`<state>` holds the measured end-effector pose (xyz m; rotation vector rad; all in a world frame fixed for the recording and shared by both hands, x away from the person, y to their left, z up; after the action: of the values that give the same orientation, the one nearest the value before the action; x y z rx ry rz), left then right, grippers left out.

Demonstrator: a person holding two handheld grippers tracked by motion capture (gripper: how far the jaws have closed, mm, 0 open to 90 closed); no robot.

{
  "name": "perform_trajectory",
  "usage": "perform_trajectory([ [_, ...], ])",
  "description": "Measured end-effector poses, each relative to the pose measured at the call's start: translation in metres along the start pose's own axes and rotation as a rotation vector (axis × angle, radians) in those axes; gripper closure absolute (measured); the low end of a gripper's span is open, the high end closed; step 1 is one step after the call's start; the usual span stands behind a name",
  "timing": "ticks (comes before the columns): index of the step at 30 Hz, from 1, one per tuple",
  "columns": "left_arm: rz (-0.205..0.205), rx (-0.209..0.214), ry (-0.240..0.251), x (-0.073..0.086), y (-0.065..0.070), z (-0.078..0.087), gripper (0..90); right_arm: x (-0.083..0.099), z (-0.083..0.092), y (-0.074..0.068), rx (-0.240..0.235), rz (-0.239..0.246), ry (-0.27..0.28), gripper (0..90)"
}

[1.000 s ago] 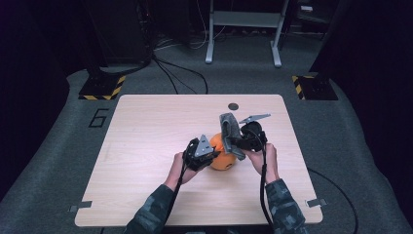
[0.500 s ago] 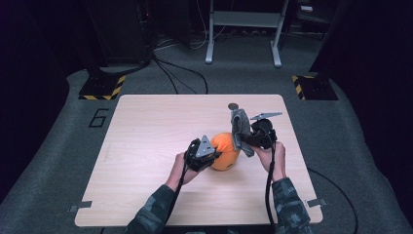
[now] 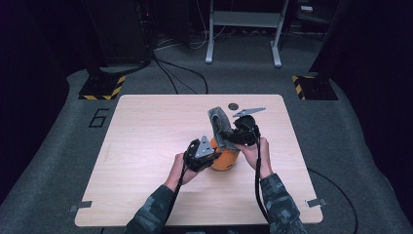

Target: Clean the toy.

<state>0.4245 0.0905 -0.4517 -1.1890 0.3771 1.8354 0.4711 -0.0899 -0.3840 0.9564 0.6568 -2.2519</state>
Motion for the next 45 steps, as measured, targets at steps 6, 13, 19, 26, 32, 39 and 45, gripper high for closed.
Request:
perform_trajectory([
  [6,-0.012,0.011,0.006,-0.001,0.004,-0.001,78.6,-0.001,-0.004,-0.004,0.004,0.019,-0.015,75.4],
  [13,0.012,0.009,0.003,0.004,0.001,0.001,78.6,0.004,-0.012,0.011,0.116,0.026,-0.046,75.5],
  [19,0.021,0.004,-0.001,0.004,0.000,0.002,78.5,0.008,-0.002,0.027,0.225,-0.015,-0.039,75.4],
  [26,0.059,-0.017,-0.002,0.006,-0.004,0.003,78.0,0.014,0.019,0.038,0.256,-0.057,-0.002,75.1],
  [32,0.230,-0.077,0.003,0.018,-0.023,0.007,76.9,0.039,0.054,0.053,0.299,-0.083,-0.003,74.3],
  [39,0.343,-0.161,-0.041,0.024,-0.043,0.005,75.4,0.082,0.054,0.068,0.315,-0.170,-0.072,73.5],
  [45,0.470,-0.208,-0.085,0.037,-0.066,-0.001,74.0,0.118,0.038,0.080,0.307,-0.237,-0.131,73.0],
])
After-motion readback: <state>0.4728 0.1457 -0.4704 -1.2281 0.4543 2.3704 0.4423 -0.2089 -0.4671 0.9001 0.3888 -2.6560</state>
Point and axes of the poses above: each handheld gripper's, and its own axes: z roughly backward along the jaws, x roughly out of its underside, y roughly to its right, the point moved 1 cm from there along -z, roughly forward along the jaws, and after that the axes turned 3 degrees about -x, right-handed, at the moved point
